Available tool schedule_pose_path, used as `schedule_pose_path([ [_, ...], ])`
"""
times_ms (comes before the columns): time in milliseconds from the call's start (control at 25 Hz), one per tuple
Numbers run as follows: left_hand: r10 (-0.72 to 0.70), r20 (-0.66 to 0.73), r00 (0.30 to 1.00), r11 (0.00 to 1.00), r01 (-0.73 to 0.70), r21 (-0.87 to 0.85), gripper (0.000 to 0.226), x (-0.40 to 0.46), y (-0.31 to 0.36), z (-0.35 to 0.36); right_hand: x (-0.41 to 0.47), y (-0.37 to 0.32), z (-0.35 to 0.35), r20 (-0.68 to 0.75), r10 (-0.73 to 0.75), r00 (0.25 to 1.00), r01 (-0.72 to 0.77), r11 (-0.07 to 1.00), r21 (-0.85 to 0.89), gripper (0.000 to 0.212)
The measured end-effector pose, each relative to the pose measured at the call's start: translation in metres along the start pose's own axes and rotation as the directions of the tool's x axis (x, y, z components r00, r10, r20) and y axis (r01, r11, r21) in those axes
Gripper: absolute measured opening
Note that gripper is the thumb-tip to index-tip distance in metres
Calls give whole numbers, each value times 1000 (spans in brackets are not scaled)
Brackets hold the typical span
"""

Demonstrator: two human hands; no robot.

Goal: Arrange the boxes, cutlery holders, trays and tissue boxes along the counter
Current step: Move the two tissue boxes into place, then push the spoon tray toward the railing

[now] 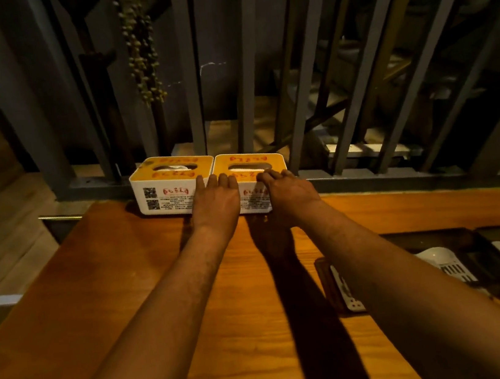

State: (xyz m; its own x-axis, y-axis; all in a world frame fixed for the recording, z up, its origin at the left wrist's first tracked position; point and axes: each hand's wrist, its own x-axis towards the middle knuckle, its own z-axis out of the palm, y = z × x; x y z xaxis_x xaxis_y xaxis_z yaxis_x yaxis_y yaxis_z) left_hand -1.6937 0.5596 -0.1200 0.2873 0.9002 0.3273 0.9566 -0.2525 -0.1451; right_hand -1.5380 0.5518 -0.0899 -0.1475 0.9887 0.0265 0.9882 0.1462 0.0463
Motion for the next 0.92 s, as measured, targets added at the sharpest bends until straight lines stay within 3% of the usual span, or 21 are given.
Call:
schedule_pose_path([
  [160, 9, 13, 1000, 999, -9, 40, 73, -4, 3, 0, 2, 3, -1, 19, -19, 1000, 19, 1000, 5, 97],
  [280, 14, 58, 998, 999, -16, 41, 79, -14, 6, -14, -18, 5, 1, -5, -7, 1000, 8, 991, 133, 101],
  [400, 59, 41, 997, 998, -58, -26, 69, -41, 27, -40, -66, 12, 5, -70, 20, 997, -4, 974, 228, 87],
  [520, 117, -26, 993, 981, -120, -154, 41, -82, 69, -69, -126, 32, 9, -132, 35, 991, 0, 965, 261, 69],
  [640, 135, -61, 989, 949, -147, -280, 28, -126, 127, -92, -186, 65, 12, -153, 29, 988, 16, 958, 288, 54],
  [800, 96, -78, 992, 923, -118, -367, 29, -174, 209, -103, -257, 128, 13, -165, 61, 984, -7, 951, 308, 49],
  [920, 50, -35, 998, 938, -59, -340, 38, -186, 243, -100, -289, 172, 15, -124, 68, 990, -34, 965, 260, 50],
])
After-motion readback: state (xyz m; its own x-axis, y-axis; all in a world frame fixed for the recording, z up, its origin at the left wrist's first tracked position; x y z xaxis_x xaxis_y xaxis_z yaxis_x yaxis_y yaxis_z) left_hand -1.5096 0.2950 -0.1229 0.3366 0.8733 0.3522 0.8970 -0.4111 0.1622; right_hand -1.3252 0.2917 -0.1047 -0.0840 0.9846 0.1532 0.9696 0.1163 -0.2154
